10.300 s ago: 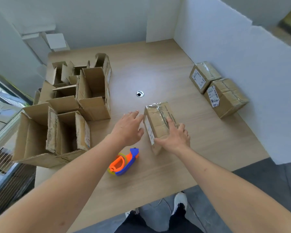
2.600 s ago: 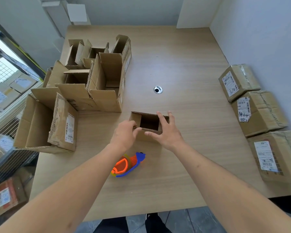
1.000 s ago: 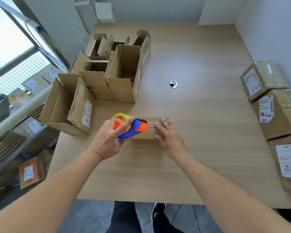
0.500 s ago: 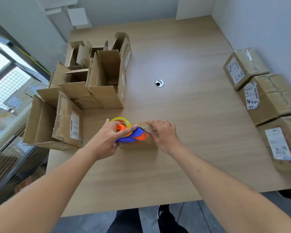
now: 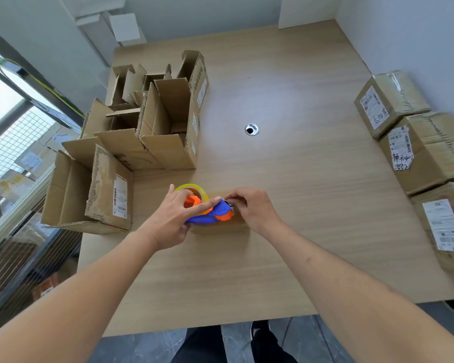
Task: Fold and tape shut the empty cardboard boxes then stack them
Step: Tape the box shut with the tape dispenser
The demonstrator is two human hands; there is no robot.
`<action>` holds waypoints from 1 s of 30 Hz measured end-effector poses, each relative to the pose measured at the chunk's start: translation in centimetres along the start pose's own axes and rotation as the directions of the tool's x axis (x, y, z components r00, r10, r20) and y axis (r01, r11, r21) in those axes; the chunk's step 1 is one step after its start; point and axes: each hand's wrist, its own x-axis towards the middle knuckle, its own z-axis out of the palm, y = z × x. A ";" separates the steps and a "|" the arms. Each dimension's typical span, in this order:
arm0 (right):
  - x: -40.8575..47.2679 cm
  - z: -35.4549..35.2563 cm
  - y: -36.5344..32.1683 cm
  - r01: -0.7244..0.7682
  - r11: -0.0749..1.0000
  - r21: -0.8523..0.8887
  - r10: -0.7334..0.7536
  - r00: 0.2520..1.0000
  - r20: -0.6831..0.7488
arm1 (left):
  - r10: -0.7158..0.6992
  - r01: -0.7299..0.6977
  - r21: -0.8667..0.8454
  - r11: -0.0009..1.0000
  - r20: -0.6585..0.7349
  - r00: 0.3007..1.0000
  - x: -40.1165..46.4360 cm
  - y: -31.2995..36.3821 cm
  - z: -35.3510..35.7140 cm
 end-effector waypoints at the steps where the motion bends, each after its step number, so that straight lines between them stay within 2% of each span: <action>1: 0.0 0.0 0.0 -0.013 1.000 0.004 0.013 1.000 -0.003 | -0.003 0.003 -0.001 1.000 0.001 1.000 0.0 0.0 0.0; 10: -0.2 0.1 0.0 -0.147 0.987 0.061 0.149 0.988 -0.031 | -0.008 0.009 0.018 1.000 -0.059 0.998 0.0 0.7 0.2; 14: -0.1 -0.4 -0.5 -0.163 0.984 0.075 0.163 0.987 0.004 | -0.006 0.009 0.072 0.997 -0.045 0.999 -0.2 0.4 0.0; 17: -0.4 -0.9 -0.6 -0.179 0.982 0.056 0.182 0.982 -0.044 | -0.026 0.029 0.059 0.998 -0.041 0.999 -0.3 0.2 0.1; 20: -1.1 -2.3 -0.2 -0.239 0.969 0.064 0.245 0.963 -0.109 | -0.039 0.041 0.054 0.998 -0.044 0.998 -0.2 0.0 0.3; 26: -2.3 -3.8 -0.3 -0.373 0.926 0.047 0.376 0.923 -0.085 | -0.030 0.030 0.059 0.998 0.003 1.000 0.3 0.0 0.1; 30: -2.4 -4.4 -0.8 -0.442 0.892 -0.091 0.441 0.897 -0.034 | -0.038 0.036 0.059 0.998 0.022 0.999 0.3 0.0 0.0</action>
